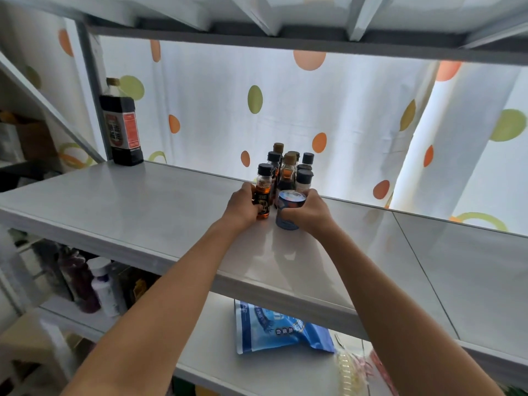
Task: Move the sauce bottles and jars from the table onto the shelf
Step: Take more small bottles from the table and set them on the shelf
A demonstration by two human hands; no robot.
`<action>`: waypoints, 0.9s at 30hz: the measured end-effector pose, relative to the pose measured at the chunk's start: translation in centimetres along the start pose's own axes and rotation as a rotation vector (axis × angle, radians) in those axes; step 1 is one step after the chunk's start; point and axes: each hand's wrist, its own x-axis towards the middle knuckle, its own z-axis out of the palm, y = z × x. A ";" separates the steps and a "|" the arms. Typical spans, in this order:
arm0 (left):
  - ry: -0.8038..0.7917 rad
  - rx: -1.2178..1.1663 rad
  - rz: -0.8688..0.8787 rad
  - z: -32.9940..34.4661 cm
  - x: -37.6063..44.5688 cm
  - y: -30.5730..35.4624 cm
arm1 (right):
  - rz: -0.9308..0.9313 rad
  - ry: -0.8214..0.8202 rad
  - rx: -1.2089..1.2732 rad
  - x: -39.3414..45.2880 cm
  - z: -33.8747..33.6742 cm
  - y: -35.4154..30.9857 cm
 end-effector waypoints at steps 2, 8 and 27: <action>0.011 -0.016 -0.003 0.5 0.4 0.0 | -0.041 0.055 -0.042 -0.1 0.5 0.1; 0.075 -0.033 -0.006 1.8 1.3 -0.3 | -0.019 0.093 -0.067 0.0 0.8 -0.1; 0.047 -0.032 0.076 2.7 1.2 -0.6 | -0.043 0.229 -0.045 1.1 3.5 2.1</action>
